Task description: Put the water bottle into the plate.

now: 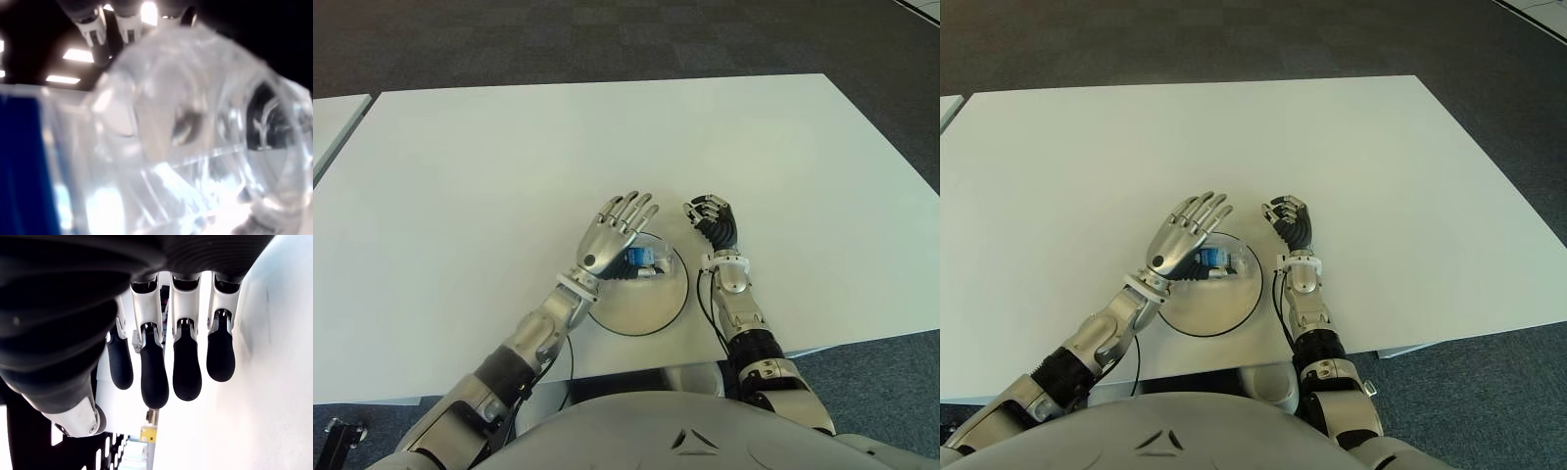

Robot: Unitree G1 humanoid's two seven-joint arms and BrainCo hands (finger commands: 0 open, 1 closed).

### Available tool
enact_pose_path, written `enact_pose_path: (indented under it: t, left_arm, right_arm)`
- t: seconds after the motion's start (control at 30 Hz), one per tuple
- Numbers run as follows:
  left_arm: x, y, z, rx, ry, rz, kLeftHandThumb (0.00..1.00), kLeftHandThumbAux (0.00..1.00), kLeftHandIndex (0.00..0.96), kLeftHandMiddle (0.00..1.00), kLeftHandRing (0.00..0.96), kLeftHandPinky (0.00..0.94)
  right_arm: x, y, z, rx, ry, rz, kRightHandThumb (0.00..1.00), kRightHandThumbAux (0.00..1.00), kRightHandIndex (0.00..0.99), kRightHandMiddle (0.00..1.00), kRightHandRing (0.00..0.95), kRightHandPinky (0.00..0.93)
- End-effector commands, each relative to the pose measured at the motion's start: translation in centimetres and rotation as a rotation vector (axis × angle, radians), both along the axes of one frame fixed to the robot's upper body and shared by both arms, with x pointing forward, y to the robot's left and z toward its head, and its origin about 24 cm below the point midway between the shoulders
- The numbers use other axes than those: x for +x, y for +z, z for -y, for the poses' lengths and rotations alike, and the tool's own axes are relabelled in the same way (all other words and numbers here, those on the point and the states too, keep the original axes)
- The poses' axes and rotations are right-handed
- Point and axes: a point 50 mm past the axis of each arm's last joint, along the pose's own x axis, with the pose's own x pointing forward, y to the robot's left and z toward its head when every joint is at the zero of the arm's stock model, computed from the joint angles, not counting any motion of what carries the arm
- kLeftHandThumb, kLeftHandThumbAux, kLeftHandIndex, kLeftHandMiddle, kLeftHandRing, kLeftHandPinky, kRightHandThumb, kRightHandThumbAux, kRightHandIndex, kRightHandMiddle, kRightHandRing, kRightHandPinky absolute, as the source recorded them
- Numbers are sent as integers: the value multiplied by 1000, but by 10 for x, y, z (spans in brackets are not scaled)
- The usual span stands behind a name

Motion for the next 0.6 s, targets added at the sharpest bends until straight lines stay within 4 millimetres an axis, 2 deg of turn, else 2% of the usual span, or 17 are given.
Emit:
enact_pose_path:
  t: [0.03, 0.1, 0.17, 0.4, 0.6]
  left_arm:
    - [5, 1, -21, -267, 89, -76, 76, 337, 0, 0, 0, 0]
    - [9, 6, -32, -429, 125, -68, 69, 351, 0, 0, 0, 0]
    - [12, 9, -40, -519, 141, -57, 66, 359, 0, 0, 0, 0]
    - [21, 14, -68, -764, 197, -48, 45, 407, 0, 0, 0, 0]
    - [24, 3, -91, -903, 277, -131, 14, 485, 0, 0, 0, 0]
  right_arm:
    - [-3, -6, 1, 6, -6, -28, 707, 728, 435, 640, 639, 640]
    - [-2, -6, 1, 9, -5, -30, 707, 728, 435, 641, 639, 638]
    - [-2, -6, 1, 11, -1, -29, 707, 728, 435, 642, 640, 637]
    - [-2, -5, 0, 5, 3, -25, 707, 728, 435, 641, 638, 638]
    - [-1, -5, 1, 7, 1, -31, 707, 728, 435, 642, 641, 641]
